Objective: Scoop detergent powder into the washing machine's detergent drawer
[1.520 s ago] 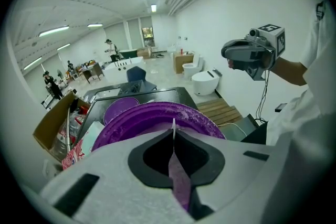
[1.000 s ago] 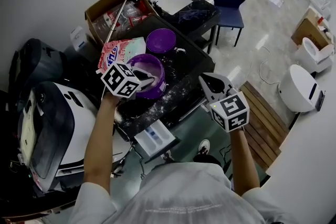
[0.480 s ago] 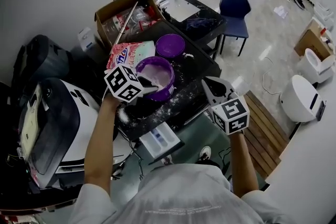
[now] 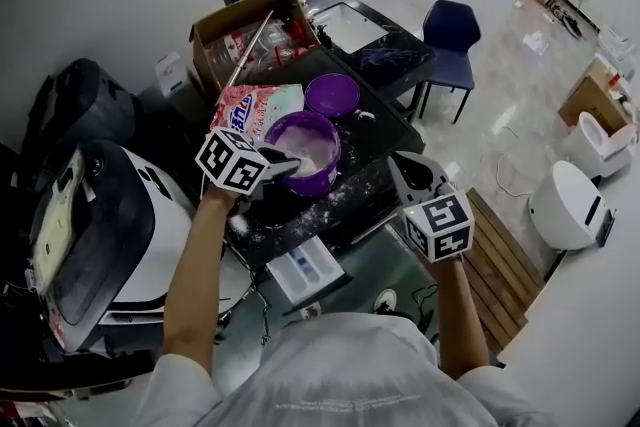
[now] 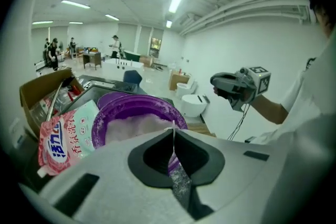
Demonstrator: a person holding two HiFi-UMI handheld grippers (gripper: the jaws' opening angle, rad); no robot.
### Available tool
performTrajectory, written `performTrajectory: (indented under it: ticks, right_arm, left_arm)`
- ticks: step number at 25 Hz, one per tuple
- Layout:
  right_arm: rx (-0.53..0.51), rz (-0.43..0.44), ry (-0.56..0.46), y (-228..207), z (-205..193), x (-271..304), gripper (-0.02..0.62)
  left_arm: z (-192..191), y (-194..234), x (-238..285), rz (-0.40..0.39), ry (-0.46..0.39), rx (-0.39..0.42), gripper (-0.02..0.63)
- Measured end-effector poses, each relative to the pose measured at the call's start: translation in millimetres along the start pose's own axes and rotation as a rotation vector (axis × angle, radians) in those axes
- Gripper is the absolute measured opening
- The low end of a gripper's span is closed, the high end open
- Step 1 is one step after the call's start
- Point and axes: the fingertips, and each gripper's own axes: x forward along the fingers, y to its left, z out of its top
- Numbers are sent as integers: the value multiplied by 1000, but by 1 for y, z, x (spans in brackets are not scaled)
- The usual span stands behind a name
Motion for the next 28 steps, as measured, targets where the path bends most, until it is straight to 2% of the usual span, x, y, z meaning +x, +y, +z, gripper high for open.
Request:
performTrajectory:
  ticks: [5,10,13,17,23,28]
  right_arm:
    - [-9,-13,-6,4,8,2,5]
    - [-26,-9,-5,16,15,6,5]
    - [-47,0,-3,25,19,9,5]
    - [-60,10,-23,34,26,9,5]
    - [-48,18,-84,47,42,6,5]
    - [-64,71,-94,62,44,-1,5]
  left_arm:
    - [-2,7,-14,-3,-221,-179,14]
    - [-1,20,-36,14,-509,-395,14]
    - [-4,32,-55,44,-660,-495,14]
    - [-4,38,-86,76,-805,-558,14]
    - [-14,31,-136,98,-972,-635,14]
    - [-22,9,-168,60,-1108,-701,14]
